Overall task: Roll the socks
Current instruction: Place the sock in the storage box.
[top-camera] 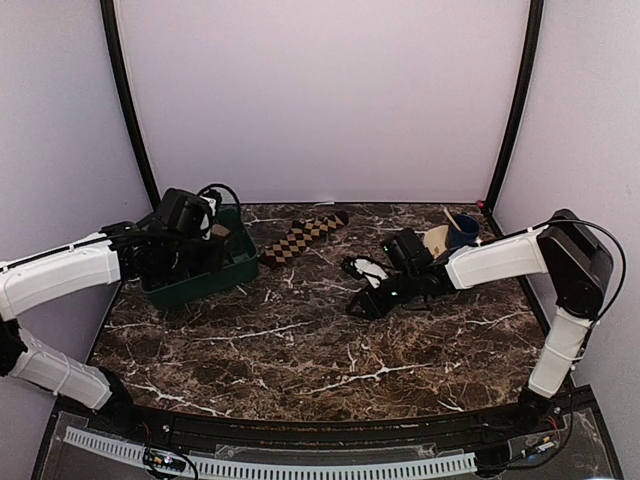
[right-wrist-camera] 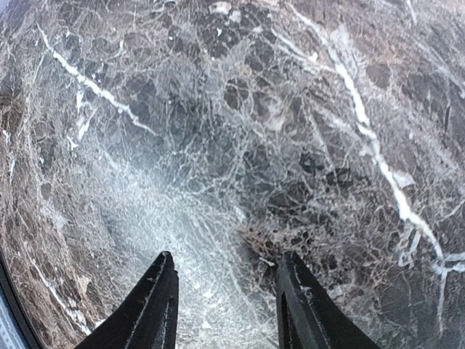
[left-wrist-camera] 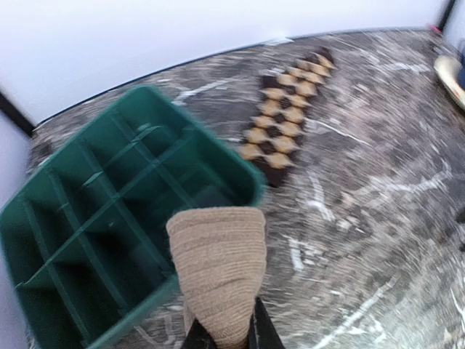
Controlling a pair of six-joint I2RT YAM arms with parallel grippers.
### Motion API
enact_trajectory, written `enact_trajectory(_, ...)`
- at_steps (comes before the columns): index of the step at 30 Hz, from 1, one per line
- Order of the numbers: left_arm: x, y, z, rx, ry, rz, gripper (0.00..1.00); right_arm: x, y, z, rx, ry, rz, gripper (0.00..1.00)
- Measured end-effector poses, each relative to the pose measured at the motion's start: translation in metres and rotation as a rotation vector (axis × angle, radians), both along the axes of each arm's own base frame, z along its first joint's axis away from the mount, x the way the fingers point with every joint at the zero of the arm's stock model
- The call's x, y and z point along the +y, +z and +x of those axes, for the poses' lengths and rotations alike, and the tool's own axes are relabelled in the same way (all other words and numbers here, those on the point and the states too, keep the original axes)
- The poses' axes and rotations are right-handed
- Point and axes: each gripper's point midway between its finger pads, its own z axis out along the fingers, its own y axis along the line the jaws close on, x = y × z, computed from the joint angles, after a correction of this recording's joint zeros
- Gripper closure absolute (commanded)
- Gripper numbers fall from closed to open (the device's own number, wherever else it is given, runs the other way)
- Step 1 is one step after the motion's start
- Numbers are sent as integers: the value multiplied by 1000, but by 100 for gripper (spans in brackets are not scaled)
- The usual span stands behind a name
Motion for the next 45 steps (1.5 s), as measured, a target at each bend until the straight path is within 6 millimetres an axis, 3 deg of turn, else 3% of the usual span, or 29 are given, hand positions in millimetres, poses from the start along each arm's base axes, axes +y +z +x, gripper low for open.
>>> enact_trajectory(5, 71, 8, 19, 24, 243, -5, 100, 4, 6, 5, -20, -9, 26, 58)
enact_trajectory(8, 109, 2, 24, 63, 367, -4, 100, 7, 9, 7, -28, -13, 44, 58)
enact_trajectory(11, 133, -11, 27, 128, 458, -5, 100, 9, 11, 8, -31, -12, 58, 58)
enact_trajectory(22, 163, -70, 37, 322, 594, -66, 100, 15, 15, 6, -34, 3, 82, 58)
enact_trajectory(30, 173, -88, 41, 375, 656, -82, 100, 19, 19, 4, -36, 19, 102, 57)
enact_trajectory(45, 170, -116, 46, 455, 686, -78, 100, 21, 19, 2, -36, 28, 105, 57)
